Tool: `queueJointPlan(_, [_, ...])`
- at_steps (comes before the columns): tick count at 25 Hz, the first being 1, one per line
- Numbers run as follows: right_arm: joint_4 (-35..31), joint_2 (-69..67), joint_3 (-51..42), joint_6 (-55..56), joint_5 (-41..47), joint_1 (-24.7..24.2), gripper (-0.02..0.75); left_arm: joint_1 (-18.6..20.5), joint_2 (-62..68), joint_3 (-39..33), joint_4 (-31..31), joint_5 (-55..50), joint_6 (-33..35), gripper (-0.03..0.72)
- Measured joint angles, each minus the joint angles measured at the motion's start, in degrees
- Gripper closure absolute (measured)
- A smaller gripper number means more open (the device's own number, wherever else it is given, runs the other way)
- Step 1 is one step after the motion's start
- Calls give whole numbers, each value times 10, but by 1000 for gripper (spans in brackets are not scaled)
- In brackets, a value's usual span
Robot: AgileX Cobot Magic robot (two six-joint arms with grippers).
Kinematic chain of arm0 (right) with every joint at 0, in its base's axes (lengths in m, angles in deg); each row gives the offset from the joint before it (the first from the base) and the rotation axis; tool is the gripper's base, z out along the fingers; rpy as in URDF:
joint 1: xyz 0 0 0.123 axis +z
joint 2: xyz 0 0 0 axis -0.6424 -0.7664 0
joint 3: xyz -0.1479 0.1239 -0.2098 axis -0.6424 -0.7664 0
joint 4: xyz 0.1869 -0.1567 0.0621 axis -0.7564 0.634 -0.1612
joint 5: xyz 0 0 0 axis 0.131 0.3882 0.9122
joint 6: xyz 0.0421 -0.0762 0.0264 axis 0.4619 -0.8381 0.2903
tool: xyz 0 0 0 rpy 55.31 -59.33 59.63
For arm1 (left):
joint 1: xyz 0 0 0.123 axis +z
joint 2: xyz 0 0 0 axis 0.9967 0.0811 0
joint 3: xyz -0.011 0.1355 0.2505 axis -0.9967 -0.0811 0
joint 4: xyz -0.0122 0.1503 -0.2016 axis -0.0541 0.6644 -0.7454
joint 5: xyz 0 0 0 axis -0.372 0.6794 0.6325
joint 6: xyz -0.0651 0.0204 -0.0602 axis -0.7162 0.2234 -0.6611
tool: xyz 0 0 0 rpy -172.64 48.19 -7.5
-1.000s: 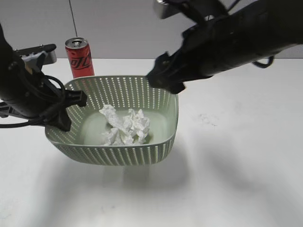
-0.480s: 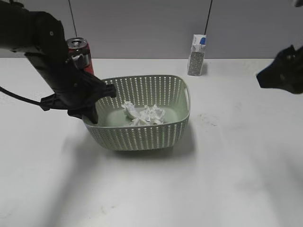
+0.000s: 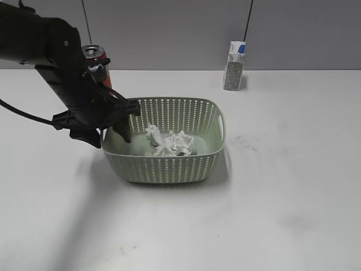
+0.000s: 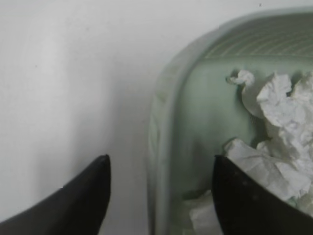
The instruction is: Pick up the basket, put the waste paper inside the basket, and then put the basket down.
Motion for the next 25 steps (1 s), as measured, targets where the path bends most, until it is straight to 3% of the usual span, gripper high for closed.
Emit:
queueJointPlan(2, [20,63,-27,26,24,0,153,0,-1,0,0,-4,8,132])
queueJointPlan(5, [79,145,-50,65,63,0,153,0,-8,0,1,-14,17,86])
queueJointPlan(9, [124,234,-63,96,80,0,155,9,-38,0,3,-20,34,76])
queueJointPlan(17, [123,363,-63,104,84,0,177,58,-135,0,14,-44,73,81])
queueJointPlan(25, [119,373,-65,104,85,0,178,126,-261,0,79,-93,111,95])
